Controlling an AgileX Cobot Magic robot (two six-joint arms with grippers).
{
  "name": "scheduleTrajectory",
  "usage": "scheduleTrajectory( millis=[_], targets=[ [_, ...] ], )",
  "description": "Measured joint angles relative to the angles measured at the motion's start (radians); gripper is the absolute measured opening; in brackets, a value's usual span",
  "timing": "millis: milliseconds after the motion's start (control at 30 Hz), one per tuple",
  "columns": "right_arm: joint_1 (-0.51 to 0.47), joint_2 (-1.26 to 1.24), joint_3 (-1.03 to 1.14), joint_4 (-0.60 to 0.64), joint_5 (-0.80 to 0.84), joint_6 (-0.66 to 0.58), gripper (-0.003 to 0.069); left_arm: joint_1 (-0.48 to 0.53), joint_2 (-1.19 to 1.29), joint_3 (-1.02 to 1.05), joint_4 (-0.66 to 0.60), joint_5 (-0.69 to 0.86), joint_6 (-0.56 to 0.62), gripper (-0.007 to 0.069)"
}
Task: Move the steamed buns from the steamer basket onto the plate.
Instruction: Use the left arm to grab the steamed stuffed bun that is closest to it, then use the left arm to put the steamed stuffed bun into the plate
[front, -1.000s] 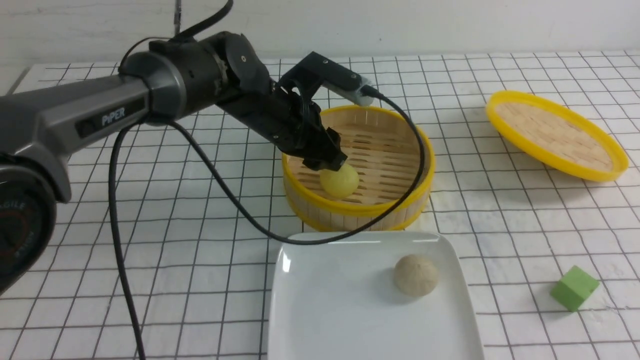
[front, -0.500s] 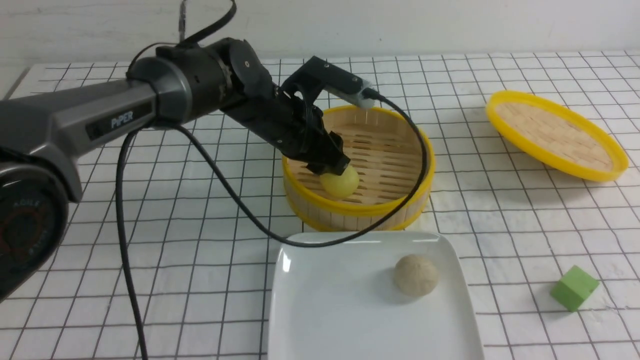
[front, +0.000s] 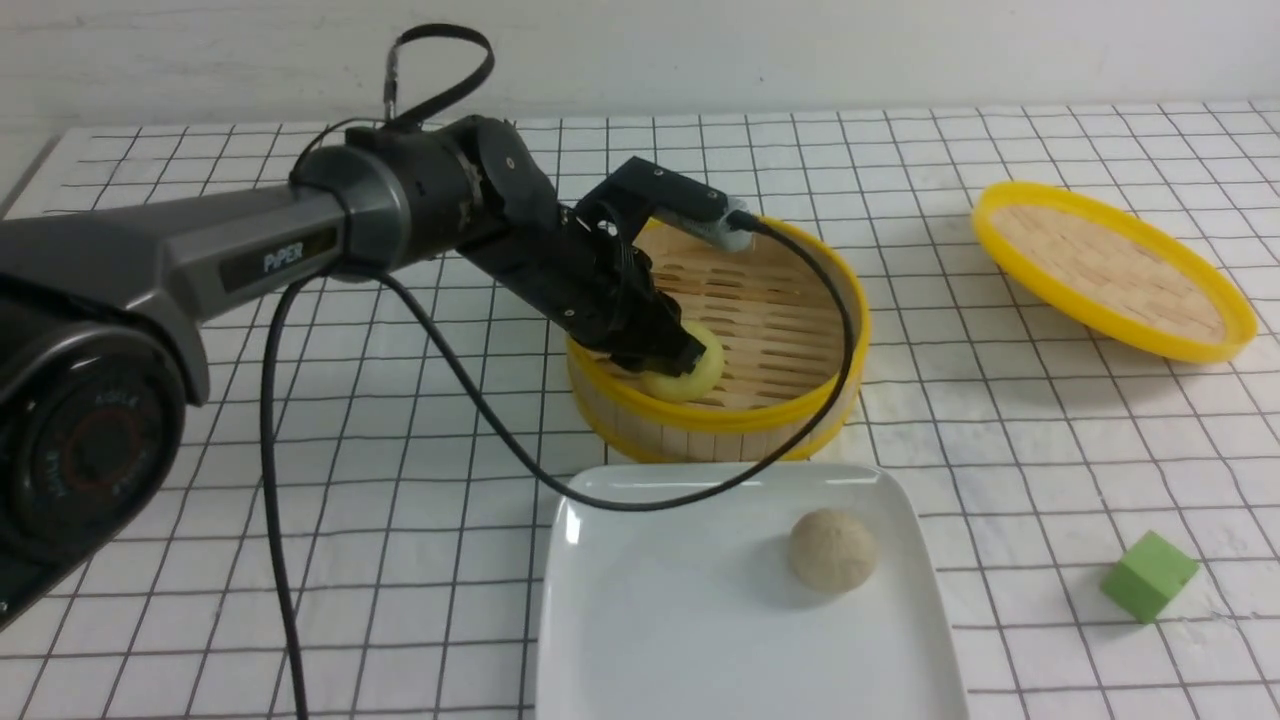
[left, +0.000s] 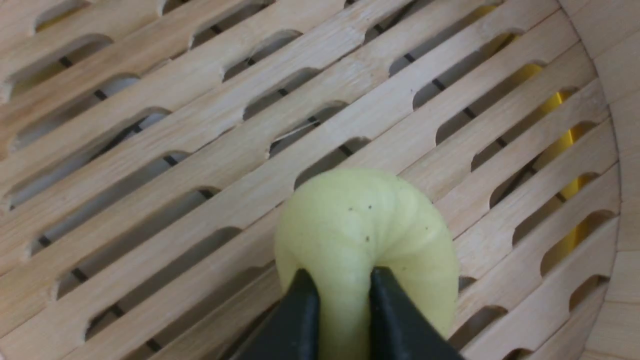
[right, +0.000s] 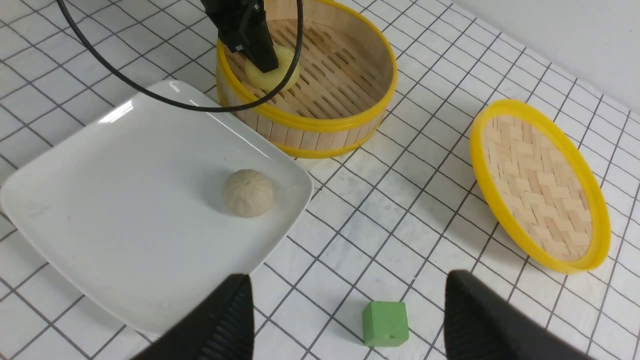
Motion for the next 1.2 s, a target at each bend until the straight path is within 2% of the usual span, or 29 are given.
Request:
scheduleTrajectory(
  millis=[100, 433, 700, 933, 1200],
  targets=[
    [0.000, 0.000, 0.000, 0.000, 0.000, 0.000, 0.0493, 0.000, -0.013, -0.001, -0.012, 0.000, 0.000, 0.0028],
    [0.000, 0.000, 0.000, 0.000, 0.000, 0.000, 0.0491, 0.000, -0.146, -0.021, -0.021, 0.051, 0.000, 0.0020],
    [0.000, 0.000, 0.000, 0.000, 0.000, 0.000, 0.0491, 0.000, -0.302, -0.022, -0.024, 0.238, -0.071, 0.0019],
    [0.000, 0.000, 0.000, 0.000, 0.009, 0.000, 0.0484, 0.000, -0.371, -0.020, -0.028, 0.530, -0.180, 0.0019],
    [0.000, 0.000, 0.001, 0.000, 0.019, 0.000, 0.0484, 0.000, -0.372, 0.105, -0.123, 0.574, -0.138, 0.0019]
  ],
)
